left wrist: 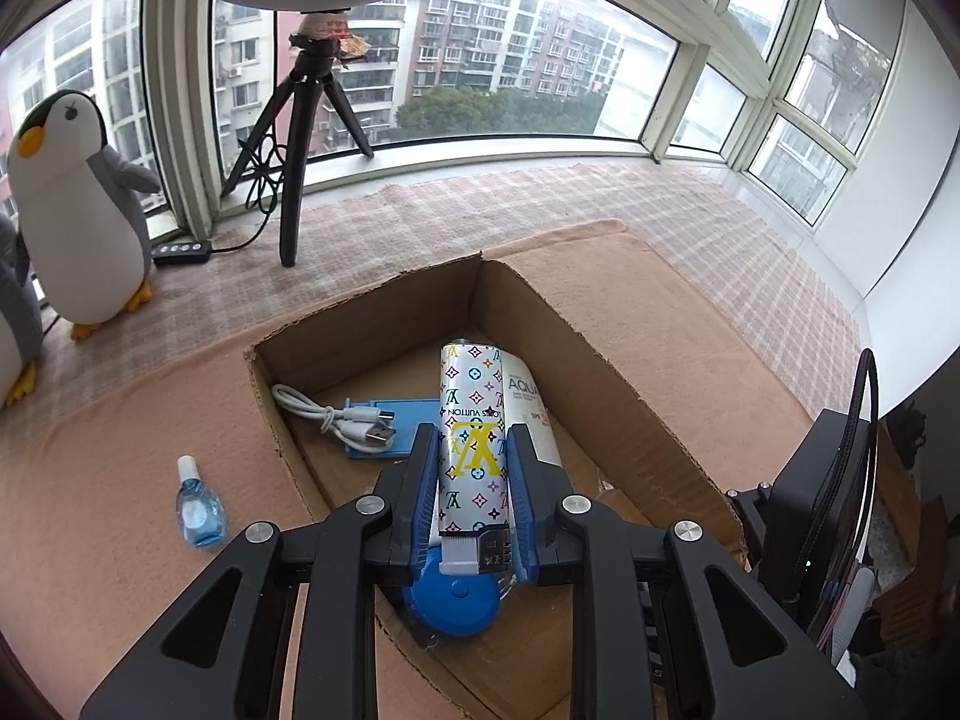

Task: Organize rigid objects
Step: 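Carry the patterned lighter into the box and open the left gripper, then move the left tool to the blue eye-drop bottle and grasp it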

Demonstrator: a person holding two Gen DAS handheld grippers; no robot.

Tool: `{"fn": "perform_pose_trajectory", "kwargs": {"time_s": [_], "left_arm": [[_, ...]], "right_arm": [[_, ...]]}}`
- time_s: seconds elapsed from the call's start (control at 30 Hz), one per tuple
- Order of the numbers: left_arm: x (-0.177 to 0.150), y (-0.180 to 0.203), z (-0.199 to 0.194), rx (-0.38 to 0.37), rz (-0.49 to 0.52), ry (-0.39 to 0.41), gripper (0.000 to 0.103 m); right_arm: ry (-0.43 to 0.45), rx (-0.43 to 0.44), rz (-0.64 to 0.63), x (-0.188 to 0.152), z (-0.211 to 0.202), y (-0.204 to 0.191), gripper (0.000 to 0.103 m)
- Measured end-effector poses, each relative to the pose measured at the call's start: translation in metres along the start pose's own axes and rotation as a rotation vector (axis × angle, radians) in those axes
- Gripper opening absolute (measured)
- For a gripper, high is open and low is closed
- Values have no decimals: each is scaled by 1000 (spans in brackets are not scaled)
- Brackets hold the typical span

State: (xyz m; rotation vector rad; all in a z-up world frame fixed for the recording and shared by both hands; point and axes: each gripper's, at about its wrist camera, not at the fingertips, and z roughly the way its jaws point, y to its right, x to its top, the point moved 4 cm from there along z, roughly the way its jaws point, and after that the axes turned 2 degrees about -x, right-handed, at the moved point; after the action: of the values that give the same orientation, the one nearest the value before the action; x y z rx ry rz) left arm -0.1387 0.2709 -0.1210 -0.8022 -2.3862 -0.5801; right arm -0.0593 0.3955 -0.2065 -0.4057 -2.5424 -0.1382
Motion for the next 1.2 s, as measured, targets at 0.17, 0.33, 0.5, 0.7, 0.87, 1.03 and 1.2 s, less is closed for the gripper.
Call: {"fn": "perform_pose_trajectory", "kwargs": {"time_s": [0.17,0.33,0.5,0.7,0.87,1.03,1.2], "left_arm": [[1,3,1,-1,7,-2,21],[2,2,0,1,-2,1,48],[3,1,-1,0,-13,2,60],[1,-5,-2,7,-21,4,60],[-1,-21,-13,13,-52,20,60],[-7,-46,-24,44,-87,31,60],[-16,-75,-32,84,-136,36,60]], "right_arm": [[0,1,1,0,0,0,80],[0,1,1,0,0,0,80],[0,1,1,0,0,0,80],[-1,2,2,0,0,0,80],[-1,2,3,0,-1,0,80],[-1,2,2,0,-1,1,80],[-1,1,2,0,-1,1,80]]}}
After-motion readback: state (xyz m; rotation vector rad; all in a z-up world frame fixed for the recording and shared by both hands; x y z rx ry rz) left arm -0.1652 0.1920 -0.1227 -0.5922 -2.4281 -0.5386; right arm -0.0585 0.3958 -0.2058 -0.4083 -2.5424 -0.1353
